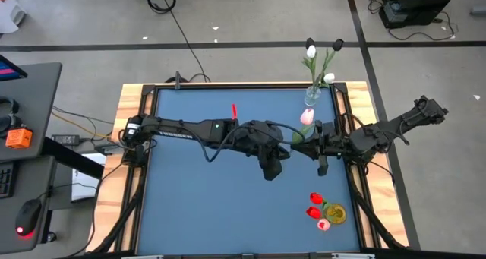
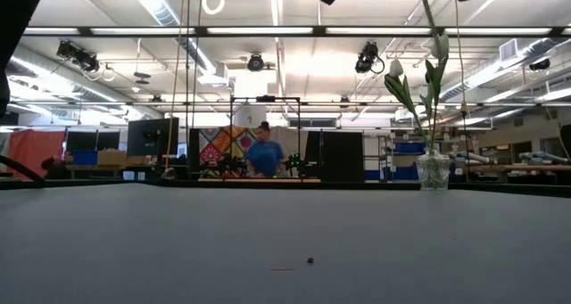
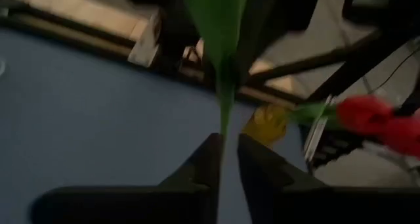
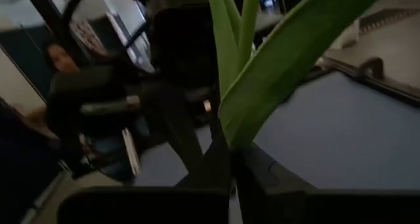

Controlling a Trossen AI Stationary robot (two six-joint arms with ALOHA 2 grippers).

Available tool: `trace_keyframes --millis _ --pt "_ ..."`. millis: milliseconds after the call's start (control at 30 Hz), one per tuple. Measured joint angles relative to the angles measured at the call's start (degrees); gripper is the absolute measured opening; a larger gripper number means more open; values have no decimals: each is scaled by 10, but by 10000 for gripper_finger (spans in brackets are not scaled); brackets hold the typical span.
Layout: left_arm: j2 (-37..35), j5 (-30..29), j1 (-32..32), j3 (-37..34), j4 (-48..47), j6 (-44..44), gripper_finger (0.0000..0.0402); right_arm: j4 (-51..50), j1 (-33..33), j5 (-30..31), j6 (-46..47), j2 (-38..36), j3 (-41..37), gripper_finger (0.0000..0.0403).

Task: Sort flowers into vase by color
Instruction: Put the pink flower into the yellow vase

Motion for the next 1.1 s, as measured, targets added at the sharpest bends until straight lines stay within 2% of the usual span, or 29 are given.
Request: trace_keyframes --millis 167,267,333,533,700,900,1100 --pt "-7 0 -1 0 -75 -1 123 -96 10 1 32 -30 0 9" --pt "-19 0 -5 1 -84 0 147 -162 23 -25 58 -54 0 9" --pt "-31 -15 -11 0 -86 7 152 -203 34 -52 82 -73 0 9" --pt "-78 -113 -29 1 -117 45 147 -332 84 -104 149 -121 12 9" --pt "-79 -123 -36 -22 -122 44 139 -434 138 -141 192 -144 54 8" --pt "-79 -126 -43 -82 -100 -6 139 -419 203 -148 211 -160 66 8" --pt "-122 -193 -55 -143 -76 -44 139 -355 264 -107 183 -130 66 8"
